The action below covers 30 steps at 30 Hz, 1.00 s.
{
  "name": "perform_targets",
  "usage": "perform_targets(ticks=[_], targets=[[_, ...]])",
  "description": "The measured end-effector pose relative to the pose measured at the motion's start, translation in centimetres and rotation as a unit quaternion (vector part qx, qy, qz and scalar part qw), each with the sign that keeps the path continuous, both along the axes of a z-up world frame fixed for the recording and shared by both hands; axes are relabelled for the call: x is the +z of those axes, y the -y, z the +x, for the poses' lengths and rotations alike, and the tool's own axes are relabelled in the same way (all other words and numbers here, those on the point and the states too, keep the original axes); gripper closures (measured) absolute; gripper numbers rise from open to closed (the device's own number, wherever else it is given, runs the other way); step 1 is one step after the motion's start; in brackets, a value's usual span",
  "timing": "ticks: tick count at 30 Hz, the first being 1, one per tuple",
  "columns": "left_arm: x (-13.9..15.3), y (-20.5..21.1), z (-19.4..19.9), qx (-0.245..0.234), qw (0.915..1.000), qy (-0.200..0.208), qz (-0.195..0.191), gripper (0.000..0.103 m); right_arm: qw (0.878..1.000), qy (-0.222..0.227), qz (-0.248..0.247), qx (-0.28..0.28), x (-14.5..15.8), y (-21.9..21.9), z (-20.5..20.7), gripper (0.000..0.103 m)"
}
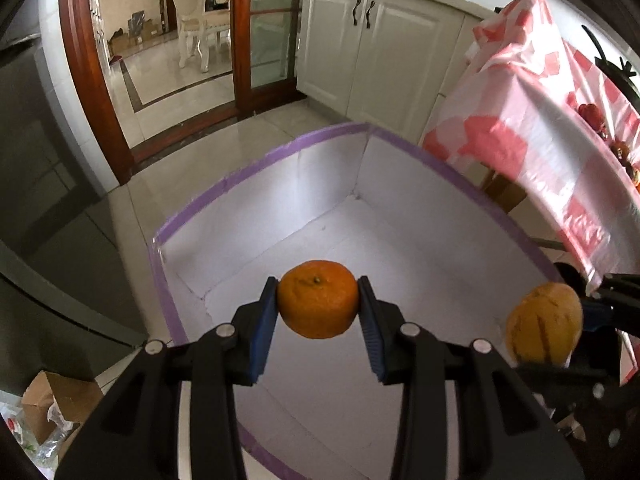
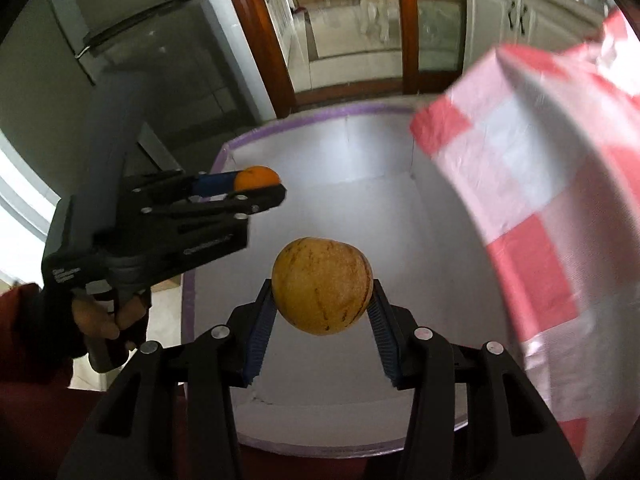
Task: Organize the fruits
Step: 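Carry the mandarin and pepino in both tools over the white box, then open both tools to drop the mandarin and pepino into the box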
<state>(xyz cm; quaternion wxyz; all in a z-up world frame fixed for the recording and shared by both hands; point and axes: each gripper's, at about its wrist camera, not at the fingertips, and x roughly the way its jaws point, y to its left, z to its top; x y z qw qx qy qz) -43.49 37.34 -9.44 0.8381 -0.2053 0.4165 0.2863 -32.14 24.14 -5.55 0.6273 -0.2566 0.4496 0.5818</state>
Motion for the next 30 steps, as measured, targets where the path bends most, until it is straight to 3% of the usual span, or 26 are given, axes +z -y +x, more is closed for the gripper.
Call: perform_targets(ticks=[6,12,15,16,20,23,26,30], targets=[[-2.7,-0.2,0.6,-0.003,0.9989,-0.045,-0.014,0.063,0.999,-0.013,-0.035,-0.011,-2.2,-0.7,0.4,0.057],[-4.1,0.4,2.2,-0.019,0.9964,-0.081,-0.013,0.063,0.992,0.037,-0.123,0.010,-6.4,-1.3,-0.8,0.057],[-4.6,0.9,2.6,-0.028,0.9951,-0.094,-0.012,0.063,0.988,0.051,-0.145,0.010,-7.5,-0.9,-0.3,0.056],[-4.3,1.2,2.7,-0.031,0.9951,-0.094,0.000,0.058,0.987,0.053,-0.153,0.008,-7.9,-0.7,-0.1,0.056],[-3.8,1.2,2.8,-0.025,0.9952,-0.094,0.013,0.022,0.987,0.046,-0.152,0.002,-7.6,-0.4,0.2,0.052],[-3.6,0.9,2.7,-0.016,0.9958,-0.090,0.011,0.015,0.989,0.053,-0.139,0.006,-6.7,0.1,0.4,0.032],[-2.6,0.9,2.3,-0.017,0.9973,-0.070,0.016,0.015,0.991,0.067,-0.119,0.015,-4.9,0.5,-0.1,0.032],[2.5,2.3,1.5,-0.013,0.9944,-0.001,0.105,0.009,0.995,0.073,-0.062,0.015,-1.1,2.4,0.3,0.030]])
